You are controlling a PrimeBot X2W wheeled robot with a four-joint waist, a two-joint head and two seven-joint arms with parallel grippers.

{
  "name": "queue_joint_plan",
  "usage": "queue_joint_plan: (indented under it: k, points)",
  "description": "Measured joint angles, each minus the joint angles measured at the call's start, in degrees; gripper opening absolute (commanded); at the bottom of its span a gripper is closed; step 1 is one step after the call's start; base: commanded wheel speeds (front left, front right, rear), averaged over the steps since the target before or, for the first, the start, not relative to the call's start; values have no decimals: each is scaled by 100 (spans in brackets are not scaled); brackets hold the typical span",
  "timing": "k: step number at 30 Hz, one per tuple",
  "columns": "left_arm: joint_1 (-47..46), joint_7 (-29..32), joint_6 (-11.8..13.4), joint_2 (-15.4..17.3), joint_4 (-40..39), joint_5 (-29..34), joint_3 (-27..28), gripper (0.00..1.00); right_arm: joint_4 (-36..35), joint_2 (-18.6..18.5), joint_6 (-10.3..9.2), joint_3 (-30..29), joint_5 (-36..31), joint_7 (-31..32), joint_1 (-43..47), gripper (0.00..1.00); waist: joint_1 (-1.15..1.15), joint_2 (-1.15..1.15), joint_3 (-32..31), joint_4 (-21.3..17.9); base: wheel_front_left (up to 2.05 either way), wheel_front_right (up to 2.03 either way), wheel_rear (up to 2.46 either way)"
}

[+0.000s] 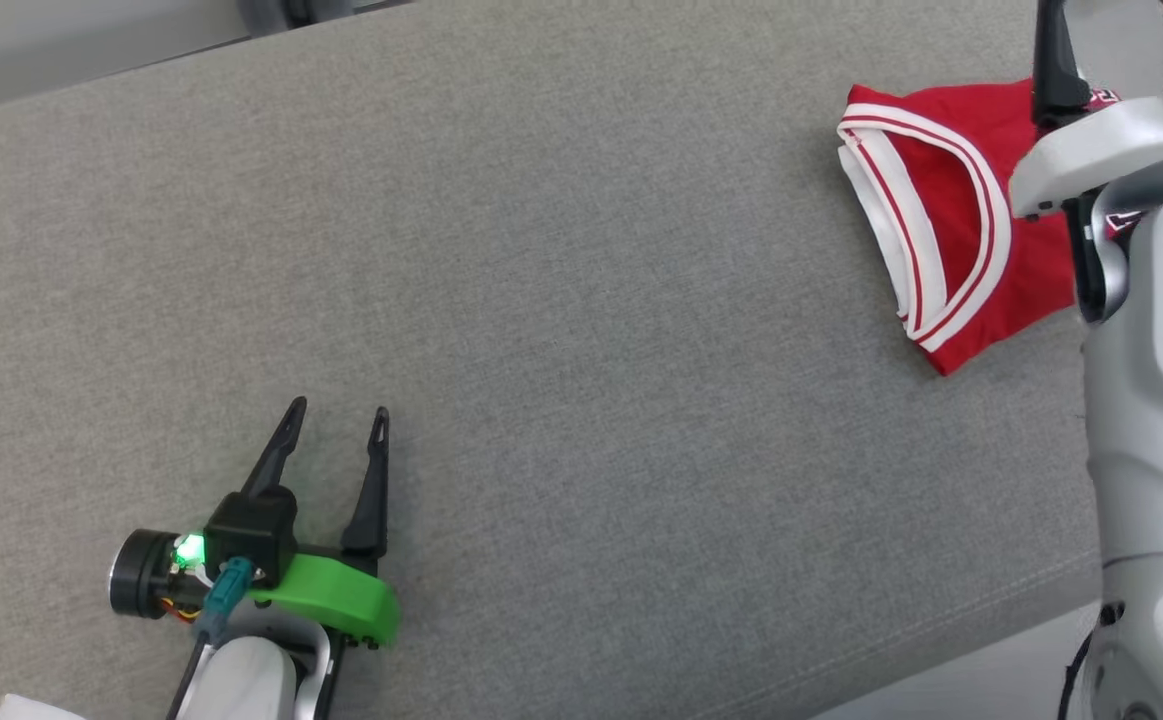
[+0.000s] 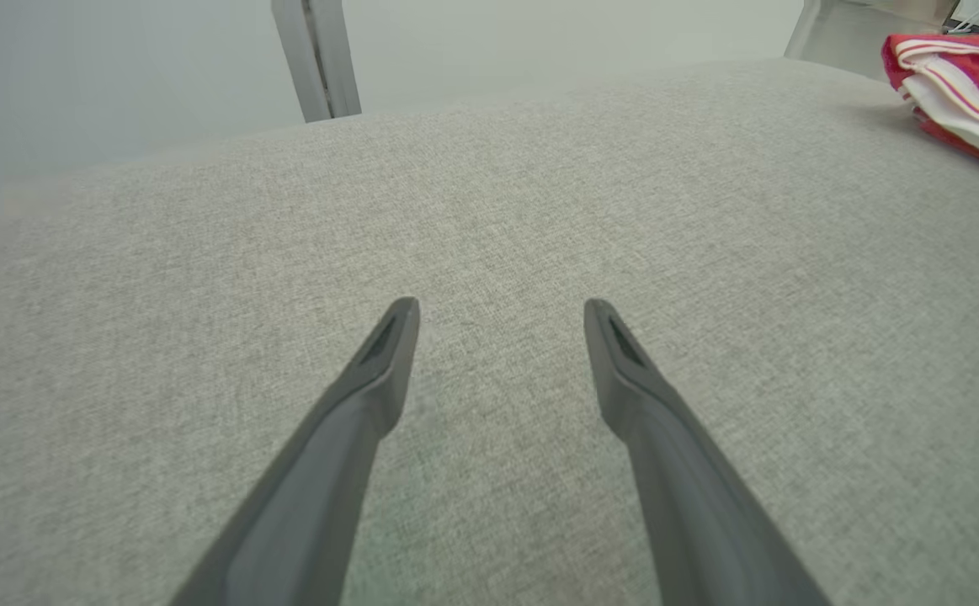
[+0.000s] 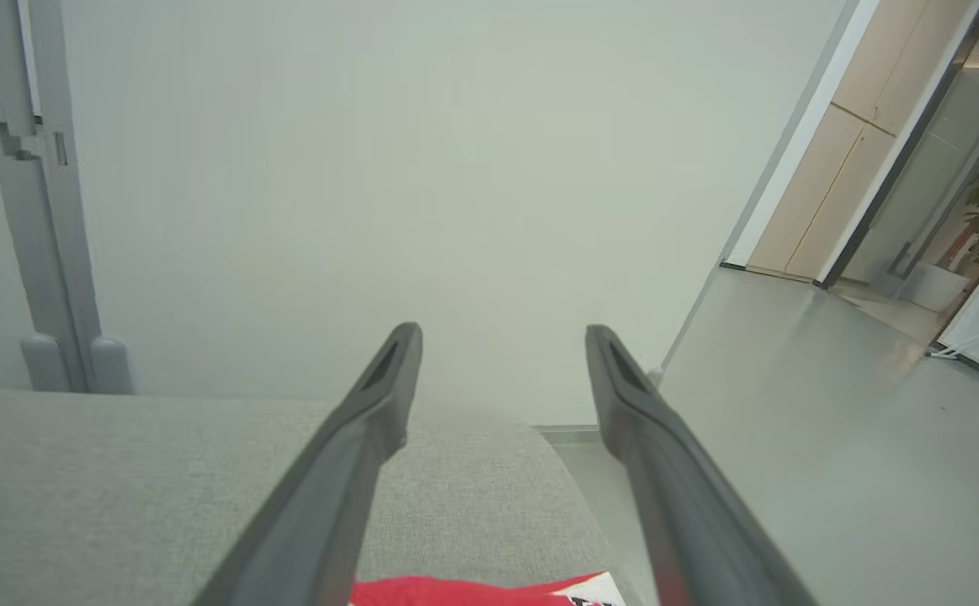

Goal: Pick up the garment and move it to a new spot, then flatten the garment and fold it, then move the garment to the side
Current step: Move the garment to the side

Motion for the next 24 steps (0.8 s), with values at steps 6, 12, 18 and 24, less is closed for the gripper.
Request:
queue_joint_plan:
  k: [6, 12, 18, 24]
  points:
    - [-2, 0, 37, -53, 3, -3, 299, 100, -915, 224, -1, 499, 588, 0, 931, 100, 0, 0, -162, 198, 0, 0, 0]
    - [29, 0, 135, -124, 52, -10, 532, 100, -1027, 258, -1, 875, 1210, 0, 1788, 100, 0, 0, -382, 506, 0, 0, 0]
    - [298, 0, 234, -152, 170, -54, 773, 100, -949, 266, -1, 1078, 1544, 0, 2473, 100, 0, 0, -702, 797, 0, 0, 0]
    - [556, 0, 229, -166, 260, -147, 888, 100, -857, 265, -1, 1182, 1692, 0, 3059, 100, -1, 0, -1046, 1087, 0, 0, 0]
